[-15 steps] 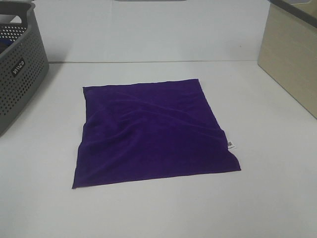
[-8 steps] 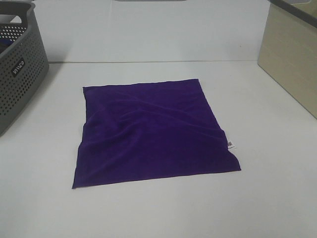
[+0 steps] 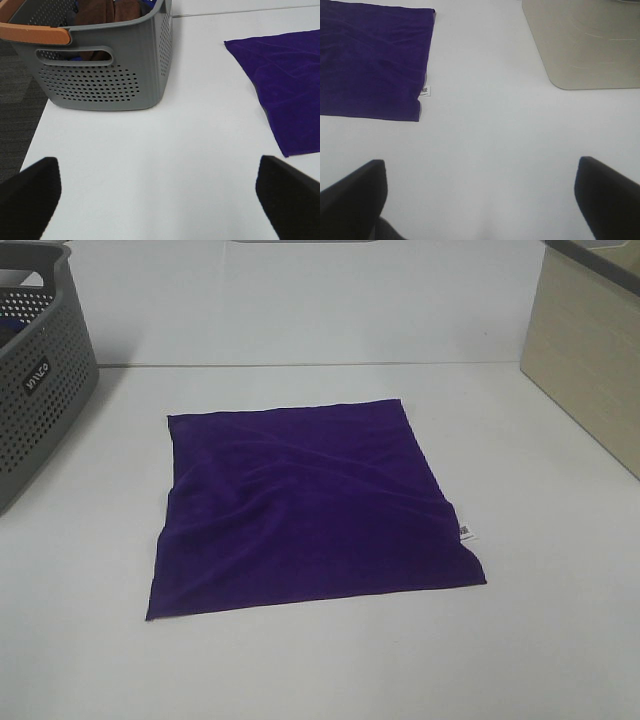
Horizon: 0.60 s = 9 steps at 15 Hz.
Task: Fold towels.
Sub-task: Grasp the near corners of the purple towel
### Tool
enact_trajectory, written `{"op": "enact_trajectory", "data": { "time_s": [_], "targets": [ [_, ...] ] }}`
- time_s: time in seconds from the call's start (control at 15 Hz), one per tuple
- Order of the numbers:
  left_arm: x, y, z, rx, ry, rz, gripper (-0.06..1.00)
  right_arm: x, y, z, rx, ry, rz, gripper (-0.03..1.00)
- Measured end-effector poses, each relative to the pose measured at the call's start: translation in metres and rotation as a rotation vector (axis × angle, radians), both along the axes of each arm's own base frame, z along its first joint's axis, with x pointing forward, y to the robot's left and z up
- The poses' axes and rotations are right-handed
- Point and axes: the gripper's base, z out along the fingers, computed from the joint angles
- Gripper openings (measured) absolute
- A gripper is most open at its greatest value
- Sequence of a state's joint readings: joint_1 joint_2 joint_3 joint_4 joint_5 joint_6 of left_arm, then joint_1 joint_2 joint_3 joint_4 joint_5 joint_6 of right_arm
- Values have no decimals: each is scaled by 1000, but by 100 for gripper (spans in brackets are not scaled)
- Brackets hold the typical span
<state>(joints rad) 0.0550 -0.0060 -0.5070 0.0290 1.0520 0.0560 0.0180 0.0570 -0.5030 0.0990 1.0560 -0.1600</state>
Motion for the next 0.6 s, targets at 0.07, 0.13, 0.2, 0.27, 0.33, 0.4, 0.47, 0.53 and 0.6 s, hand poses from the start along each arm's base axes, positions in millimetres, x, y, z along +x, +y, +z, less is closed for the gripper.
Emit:
{"op": "enact_trajectory", "data": {
  "time_s": [0.07,0.13,0.2,0.27,0.33,0.4,0.47,0.53,0.6],
  "targets": [
    [0,0,0,0,0,0,99,0,0,0,0,0,0,99],
    [0,0,0,0,0,0,99,0,0,0,0,-2,0,99],
    [0,0,0,0,0,0,99,-1,0,0,0,-4,0,99],
    [0,0,0,0,0,0,99,-1,0,0,0,-4,0,99],
    [0,0,0,-1,0,0,99,-1,0,0,0,-4,0,99],
    [0,0,0,-1,0,0,99,-1,0,0,0,-4,0,99],
    [0,0,0,-1,0,0,99,-1,0,0,0,-4,0,99],
    [0,0,0,-2,0,0,99,-1,0,0,0,-4,0,99],
    [0,0,0,-2,0,0,99,-1,0,0,0,-4,0,99]
  ]
}}
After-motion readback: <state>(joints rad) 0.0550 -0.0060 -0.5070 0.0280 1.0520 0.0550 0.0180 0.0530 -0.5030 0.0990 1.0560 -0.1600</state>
